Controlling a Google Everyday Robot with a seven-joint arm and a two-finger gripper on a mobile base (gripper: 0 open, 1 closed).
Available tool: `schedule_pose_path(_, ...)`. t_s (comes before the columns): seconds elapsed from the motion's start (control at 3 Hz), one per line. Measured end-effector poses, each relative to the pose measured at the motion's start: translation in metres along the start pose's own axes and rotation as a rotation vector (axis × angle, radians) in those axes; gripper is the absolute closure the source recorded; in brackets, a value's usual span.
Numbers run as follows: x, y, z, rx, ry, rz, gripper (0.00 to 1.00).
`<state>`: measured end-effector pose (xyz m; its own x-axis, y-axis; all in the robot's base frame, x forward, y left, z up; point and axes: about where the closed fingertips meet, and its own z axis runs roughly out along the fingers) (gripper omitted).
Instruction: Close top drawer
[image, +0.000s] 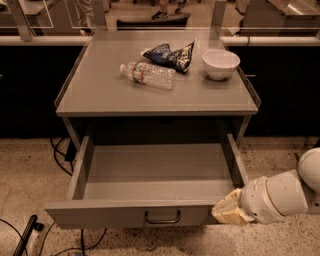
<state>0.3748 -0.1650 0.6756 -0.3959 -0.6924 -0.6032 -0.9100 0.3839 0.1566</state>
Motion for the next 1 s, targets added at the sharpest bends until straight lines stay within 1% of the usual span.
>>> schedule_pose_path(0.33,0.0,0.0003,-0.0004,0.0,0.0,0.0,0.81)
schedule_pose_path(0.67,0.0,0.0003,-0.0003,0.0,0.0,0.0,0.57)
schedule_pose_path(1.0,0.0014,-0.0009,0.0077,0.01,0.005,-0.006,0.36)
